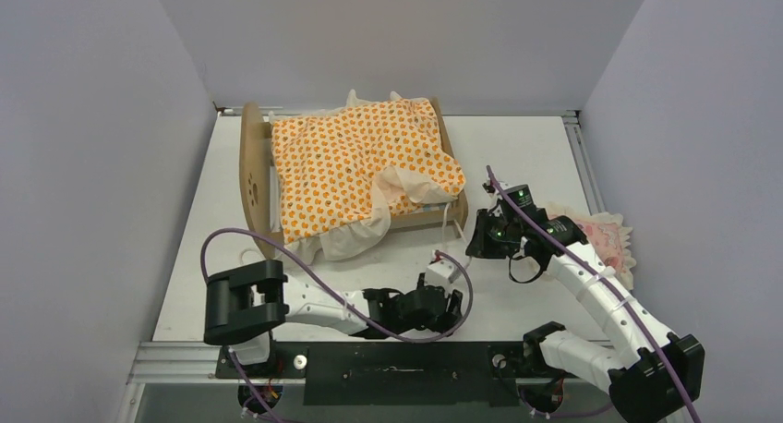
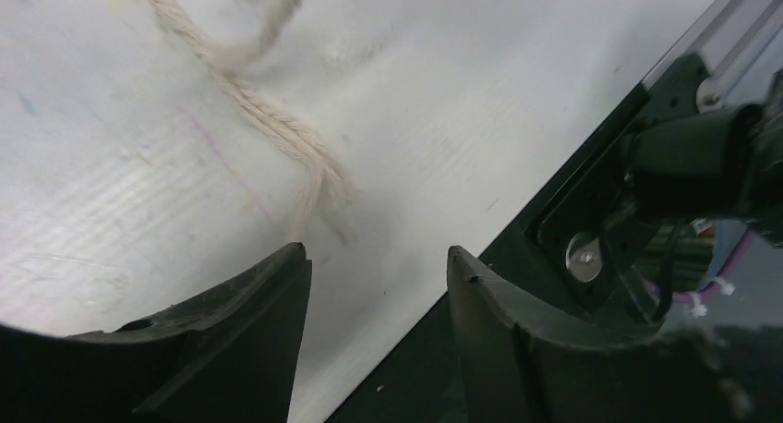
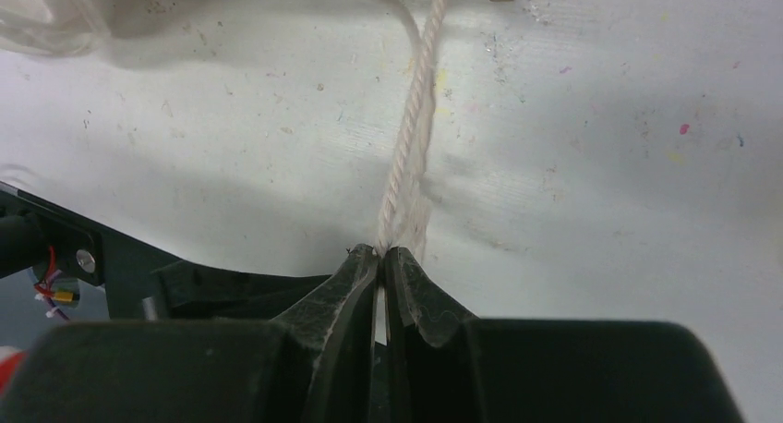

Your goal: Set up the pet bed

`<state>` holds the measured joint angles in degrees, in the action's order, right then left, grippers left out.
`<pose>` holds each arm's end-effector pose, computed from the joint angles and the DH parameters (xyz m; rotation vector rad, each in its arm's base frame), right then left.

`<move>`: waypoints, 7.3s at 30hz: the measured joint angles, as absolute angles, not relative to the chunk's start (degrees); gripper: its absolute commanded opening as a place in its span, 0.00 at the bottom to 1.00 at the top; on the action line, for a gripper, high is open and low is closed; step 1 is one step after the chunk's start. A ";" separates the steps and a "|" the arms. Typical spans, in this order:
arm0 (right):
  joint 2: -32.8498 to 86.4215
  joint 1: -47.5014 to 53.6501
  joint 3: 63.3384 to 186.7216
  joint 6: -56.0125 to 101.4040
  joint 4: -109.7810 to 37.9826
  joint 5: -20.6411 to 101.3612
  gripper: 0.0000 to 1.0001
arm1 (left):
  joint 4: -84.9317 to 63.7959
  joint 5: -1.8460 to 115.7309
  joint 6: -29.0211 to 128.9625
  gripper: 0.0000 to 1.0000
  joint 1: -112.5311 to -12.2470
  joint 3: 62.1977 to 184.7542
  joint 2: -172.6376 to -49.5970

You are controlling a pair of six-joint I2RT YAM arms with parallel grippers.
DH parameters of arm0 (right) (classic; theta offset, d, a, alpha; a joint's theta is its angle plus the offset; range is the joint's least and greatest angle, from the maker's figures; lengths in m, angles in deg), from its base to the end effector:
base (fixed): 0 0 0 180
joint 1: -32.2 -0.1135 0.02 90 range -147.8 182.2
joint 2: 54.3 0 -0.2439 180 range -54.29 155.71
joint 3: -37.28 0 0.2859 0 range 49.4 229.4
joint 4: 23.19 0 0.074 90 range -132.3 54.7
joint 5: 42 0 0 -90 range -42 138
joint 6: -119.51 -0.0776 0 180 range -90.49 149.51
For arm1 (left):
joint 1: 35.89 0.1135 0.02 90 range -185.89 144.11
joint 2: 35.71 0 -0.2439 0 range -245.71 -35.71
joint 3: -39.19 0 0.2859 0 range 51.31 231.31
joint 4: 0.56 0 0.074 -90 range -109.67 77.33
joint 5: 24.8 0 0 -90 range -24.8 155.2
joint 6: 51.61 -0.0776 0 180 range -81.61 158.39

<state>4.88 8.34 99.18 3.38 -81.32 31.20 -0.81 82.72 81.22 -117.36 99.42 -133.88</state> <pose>0.2331 0.1276 0.2144 -0.0688 2.6315 0.6979 0.0819 -0.3886 0.0876 0.6072 2.2598 -0.8341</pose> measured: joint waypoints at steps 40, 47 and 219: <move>4.01 9.28 87.20 -3.18 -67.82 26.50 0.09 | 0.72 103.88 44.57 0.04 -114.41 105.63 -131.76; 8.18 9.31 80.92 -4.38 -59.58 26.77 0.18 | -5.10 102.28 41.79 0.19 -113.89 106.99 -137.90; 22.13 8.93 77.62 -12.75 -35.80 24.87 0.38 | -14.37 82.50 71.45 0.00 -100.33 112.28 -143.08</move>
<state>22.13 8.93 77.62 -12.75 -35.80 24.87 -14.37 82.50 71.45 -100.33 112.28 -143.08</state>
